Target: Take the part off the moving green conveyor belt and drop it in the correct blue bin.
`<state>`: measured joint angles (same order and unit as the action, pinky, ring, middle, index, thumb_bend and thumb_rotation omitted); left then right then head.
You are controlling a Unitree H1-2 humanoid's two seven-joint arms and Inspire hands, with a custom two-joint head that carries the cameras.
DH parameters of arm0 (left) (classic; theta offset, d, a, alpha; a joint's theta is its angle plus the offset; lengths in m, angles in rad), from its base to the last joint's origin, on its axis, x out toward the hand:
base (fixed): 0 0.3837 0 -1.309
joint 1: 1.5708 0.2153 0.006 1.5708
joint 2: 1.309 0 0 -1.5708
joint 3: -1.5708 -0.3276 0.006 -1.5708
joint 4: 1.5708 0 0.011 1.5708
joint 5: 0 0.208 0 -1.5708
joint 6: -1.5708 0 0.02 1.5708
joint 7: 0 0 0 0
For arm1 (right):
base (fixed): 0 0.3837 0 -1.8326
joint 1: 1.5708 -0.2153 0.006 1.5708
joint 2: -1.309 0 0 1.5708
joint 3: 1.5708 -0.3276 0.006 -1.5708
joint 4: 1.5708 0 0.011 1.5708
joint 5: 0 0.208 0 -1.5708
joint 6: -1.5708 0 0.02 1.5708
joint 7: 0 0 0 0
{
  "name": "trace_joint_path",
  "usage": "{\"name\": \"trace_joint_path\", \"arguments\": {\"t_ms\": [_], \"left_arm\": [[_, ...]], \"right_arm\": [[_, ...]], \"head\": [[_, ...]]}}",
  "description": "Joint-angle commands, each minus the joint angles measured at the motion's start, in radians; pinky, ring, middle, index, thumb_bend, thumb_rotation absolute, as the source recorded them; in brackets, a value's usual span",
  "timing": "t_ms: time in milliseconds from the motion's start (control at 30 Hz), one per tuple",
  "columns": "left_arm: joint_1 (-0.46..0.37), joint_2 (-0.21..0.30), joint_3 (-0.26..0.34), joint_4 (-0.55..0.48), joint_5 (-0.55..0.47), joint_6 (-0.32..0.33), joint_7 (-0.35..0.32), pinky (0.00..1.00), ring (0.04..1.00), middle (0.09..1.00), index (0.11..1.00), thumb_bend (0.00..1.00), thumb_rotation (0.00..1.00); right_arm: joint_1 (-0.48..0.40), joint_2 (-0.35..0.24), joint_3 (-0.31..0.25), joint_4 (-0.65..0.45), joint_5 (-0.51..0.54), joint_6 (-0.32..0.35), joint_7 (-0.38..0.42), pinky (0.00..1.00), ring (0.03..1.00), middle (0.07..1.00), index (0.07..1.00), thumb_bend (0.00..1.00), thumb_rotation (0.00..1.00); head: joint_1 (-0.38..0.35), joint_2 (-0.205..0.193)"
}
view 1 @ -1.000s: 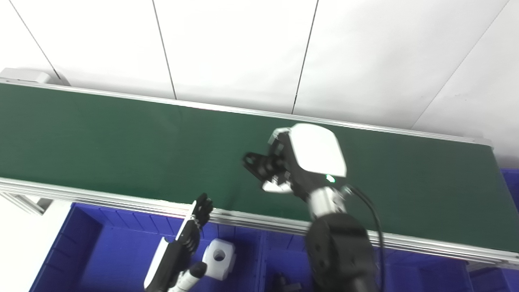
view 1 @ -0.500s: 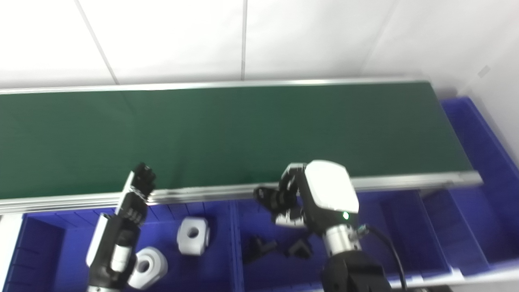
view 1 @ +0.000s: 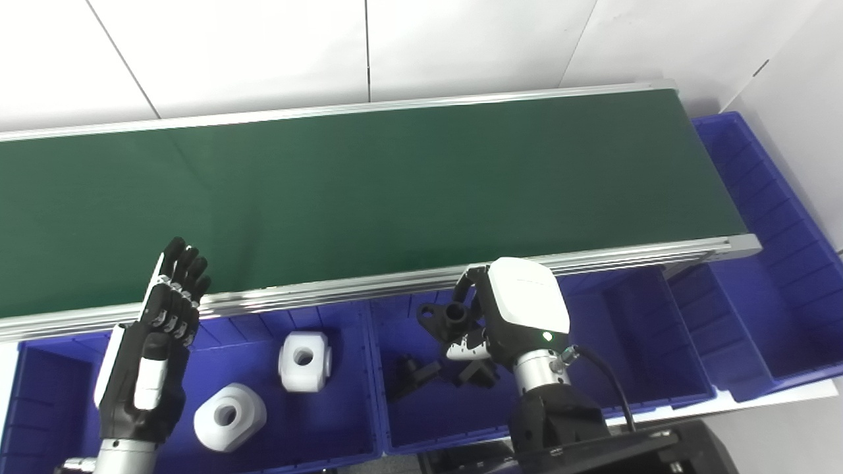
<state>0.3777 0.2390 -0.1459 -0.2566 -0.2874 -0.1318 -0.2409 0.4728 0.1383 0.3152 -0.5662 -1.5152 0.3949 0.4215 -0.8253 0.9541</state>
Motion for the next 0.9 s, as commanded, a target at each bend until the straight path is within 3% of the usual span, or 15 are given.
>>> {"name": "trace_joint_path", "arguments": {"t_ms": [0,100,167,200,233,333,567,733,867], "left_arm": [[0.001,-0.005,0.009,-0.025,0.016,-0.013,-0.006,1.0,0.982,0.992,1.0,0.78,0.83],[0.007,-0.017,0.009,-0.035,0.019,-0.011,-0.006,1.0,0.98,0.99,1.0,0.78,0.81],[0.01,-0.024,0.009,-0.043,0.029,-0.005,0.0,1.0,0.98,0.982,1.0,0.79,0.81],[0.011,-0.028,0.008,-0.05,0.033,0.001,0.002,1.0,0.979,0.981,1.0,0.79,0.81],[0.012,-0.03,0.008,-0.056,0.035,0.007,0.003,1.0,0.98,0.982,1.0,0.78,0.82],[0.016,-0.037,0.008,-0.064,0.046,0.002,-0.002,1.0,0.979,0.988,1.0,0.76,0.83],[0.022,-0.038,0.008,-0.06,0.053,-0.011,-0.016,1.0,0.98,0.987,1.0,0.74,0.82],[0.025,-0.044,0.003,-0.059,0.074,-0.02,-0.014,1.0,0.977,0.987,1.0,0.72,0.83],[0.029,-0.047,-0.005,-0.063,0.095,-0.018,-0.013,1.0,0.972,0.987,1.0,0.71,0.84]], "right_arm": [[-0.013,0.075,0.016,0.038,-0.024,0.01,0.003,0.16,0.244,0.47,0.487,0.53,0.0],[-0.021,0.081,0.004,0.067,-0.071,0.02,0.07,0.15,0.235,0.471,0.487,0.53,0.0],[-0.026,0.087,0.0,0.075,-0.136,0.016,0.134,0.26,0.357,0.441,0.51,0.53,0.01],[-0.023,0.088,0.003,0.076,-0.178,0.007,0.153,0.28,0.37,0.441,0.512,0.53,0.01],[-0.021,0.09,0.004,0.075,-0.207,0.001,0.164,0.42,0.517,0.601,0.626,0.77,0.23],[-0.012,0.095,0.003,0.071,-0.244,-0.004,0.171,0.58,0.663,0.742,0.728,0.98,0.41],[0.0,0.087,0.005,0.057,-0.233,-0.017,0.193,0.75,0.772,0.798,0.789,1.0,0.54],[0.006,0.081,0.006,0.046,-0.212,-0.02,0.182,0.76,0.77,0.797,0.793,1.0,0.58],[0.015,0.069,0.007,0.046,-0.159,-0.018,0.122,0.72,0.741,0.775,0.774,1.0,0.6]], "head": [[0.01,-0.002],[0.025,-0.009],[0.032,-0.011],[0.04,-0.013],[0.04,-0.013],[0.056,-0.016],[0.078,-0.02],[0.101,-0.024],[0.12,-0.031]]}}
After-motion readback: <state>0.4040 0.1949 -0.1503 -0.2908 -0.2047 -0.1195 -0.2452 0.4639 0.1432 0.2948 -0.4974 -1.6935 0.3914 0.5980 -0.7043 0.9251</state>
